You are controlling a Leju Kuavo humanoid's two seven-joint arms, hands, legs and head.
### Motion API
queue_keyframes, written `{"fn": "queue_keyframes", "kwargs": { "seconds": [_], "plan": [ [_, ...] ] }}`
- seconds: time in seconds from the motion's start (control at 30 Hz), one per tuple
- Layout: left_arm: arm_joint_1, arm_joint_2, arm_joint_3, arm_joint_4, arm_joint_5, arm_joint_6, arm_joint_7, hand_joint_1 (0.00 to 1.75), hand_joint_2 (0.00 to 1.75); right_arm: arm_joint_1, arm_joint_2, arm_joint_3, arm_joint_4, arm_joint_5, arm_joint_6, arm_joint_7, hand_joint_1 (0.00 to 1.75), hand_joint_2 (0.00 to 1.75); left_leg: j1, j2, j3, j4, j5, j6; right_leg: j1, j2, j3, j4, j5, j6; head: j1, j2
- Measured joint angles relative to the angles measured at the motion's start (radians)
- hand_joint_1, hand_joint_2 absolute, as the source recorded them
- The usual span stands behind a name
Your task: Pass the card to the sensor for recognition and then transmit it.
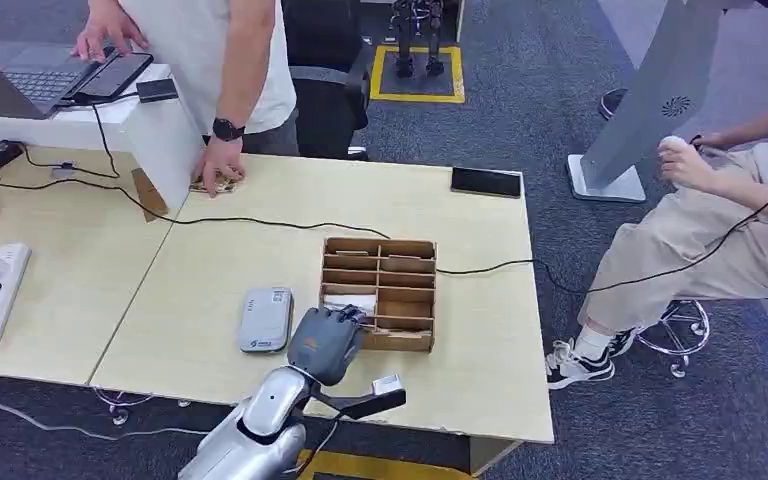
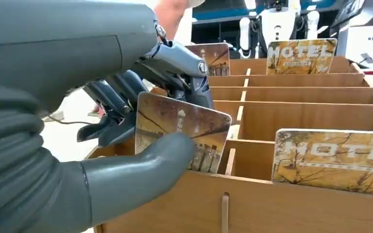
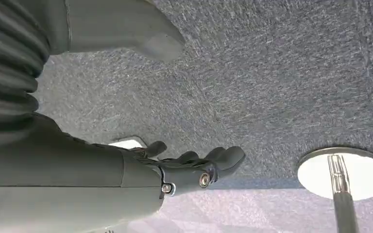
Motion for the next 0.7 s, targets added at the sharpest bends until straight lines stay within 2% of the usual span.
{"fn": "queue_keyframes", "kwargs": {
  "seconds": [0.13,0.27,0.33,0.4,0.6,0.7],
  "plan": [
    [0.006,0.0,0.0,0.0,0.009,0.038,-0.003,1.75,1.75,0.0,0.0,0.001,-0.001,-0.002,0.0,-0.002,0.0,1.75,0.0,0.0,0.0,0.0,0.0,0.0,0.0,0.0,0.0,0.0,0.0,0.0,0.0,0.0],
    [0.029,0.002,0.001,-0.023,0.056,0.115,-0.032,1.75,1.75,0.0,-0.001,0.001,0.001,-0.017,-0.002,-0.009,0.0,1.75,0.0,0.0,-0.002,0.0,0.0,0.0,0.0,0.0,-0.002,0.0,0.0,0.0,0.0,0.0],
    [0.051,0.003,0.009,-0.06,0.115,0.171,-0.07,1.75,1.75,0.0,-0.001,0.002,0.007,-0.022,-0.007,-0.012,0.0,1.75,0.0,0.0,-0.003,0.0,0.0,0.0,0.0,0.0,-0.004,0.0,0.0,0.0,0.0,0.0],
    [0.076,-0.006,0.028,-0.131,0.204,0.222,-0.135,1.75,1.75,0.001,-0.001,0.002,0.014,-0.034,-0.023,-0.018,0.0,1.75,0.0,0.0,-0.005,0.0,0.0,0.0,0.0,0.0,-0.005,0.0,0.0,0.0,0.0,0.0],
    [0.125,-0.057,0.106,-0.313,0.442,0.233,-0.287,1.75,1.75,0.002,0.001,0.002,0.021,-0.039,-0.037,-0.023,0.0,1.75,0.0,0.0,-0.005,0.0,0.0,0.0,0.0,0.0,-0.006,0.0,0.0,0.0,0.0,0.0],
    [0.144,-0.082,0.13,-0.4,0.582,0.235,-0.336,1.75,1.75,0.004,0.007,0.002,0.018,-0.038,-0.037,-0.02,0.0,1.75,0.0,0.0,-0.006,0.0,0.0,0.0,0.0,0.0,-0.006,0.0,0.0,0.0,0.0,0.0]
  ]
}}
